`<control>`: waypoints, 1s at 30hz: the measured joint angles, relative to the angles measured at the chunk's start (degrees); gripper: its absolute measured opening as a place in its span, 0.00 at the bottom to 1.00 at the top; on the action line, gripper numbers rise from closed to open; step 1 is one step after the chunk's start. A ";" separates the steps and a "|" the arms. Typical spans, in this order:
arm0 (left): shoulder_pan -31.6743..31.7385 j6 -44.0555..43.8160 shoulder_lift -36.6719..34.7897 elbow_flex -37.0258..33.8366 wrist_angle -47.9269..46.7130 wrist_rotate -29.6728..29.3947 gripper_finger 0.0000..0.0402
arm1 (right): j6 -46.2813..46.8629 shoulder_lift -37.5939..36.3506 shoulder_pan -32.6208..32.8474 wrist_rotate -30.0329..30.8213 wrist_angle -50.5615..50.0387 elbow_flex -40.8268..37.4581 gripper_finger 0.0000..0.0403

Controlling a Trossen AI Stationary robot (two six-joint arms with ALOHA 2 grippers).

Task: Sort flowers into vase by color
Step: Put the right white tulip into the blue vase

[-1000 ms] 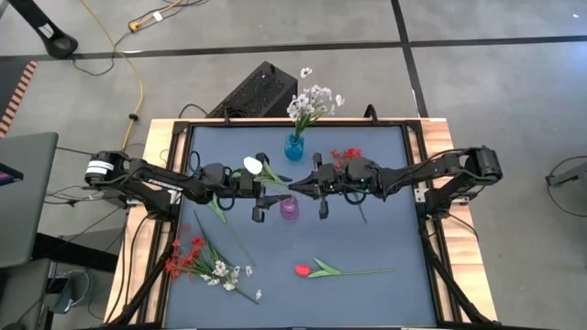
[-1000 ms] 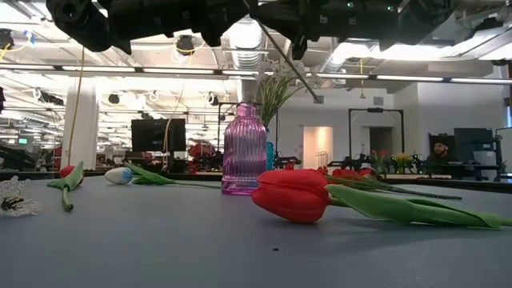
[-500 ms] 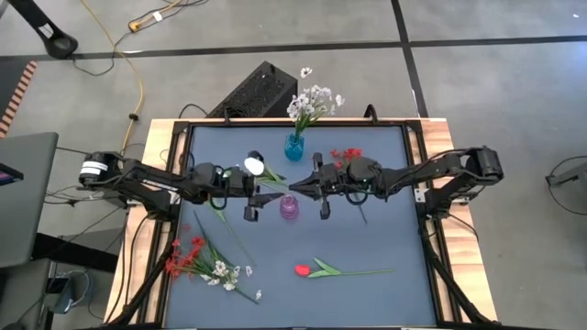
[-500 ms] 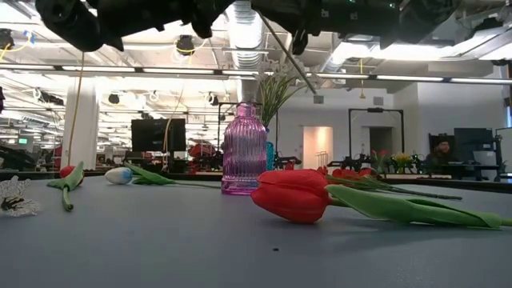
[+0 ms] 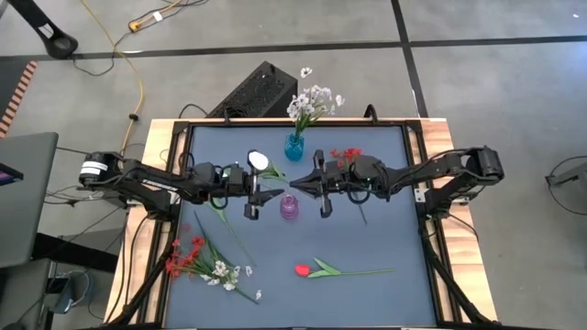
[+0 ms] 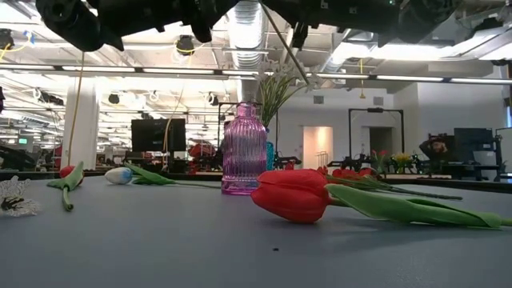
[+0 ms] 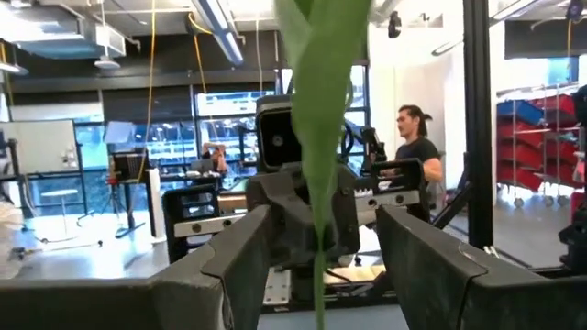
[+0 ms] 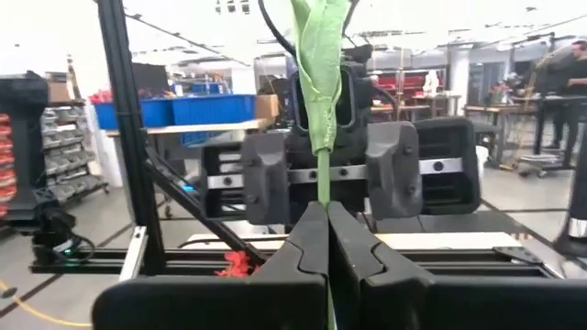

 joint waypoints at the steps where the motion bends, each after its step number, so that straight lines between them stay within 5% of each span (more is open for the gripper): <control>1: 0.00 -0.33 0.00 0.02 0.09 0.01 0.47 | 0.01 0.02 -0.11 0.16 0.01 0.00 0.05; 30: 0.39 -0.80 0.00 5.03 -8.40 -1.66 0.47 | -0.55 0.42 0.35 1.96 1.67 0.07 0.05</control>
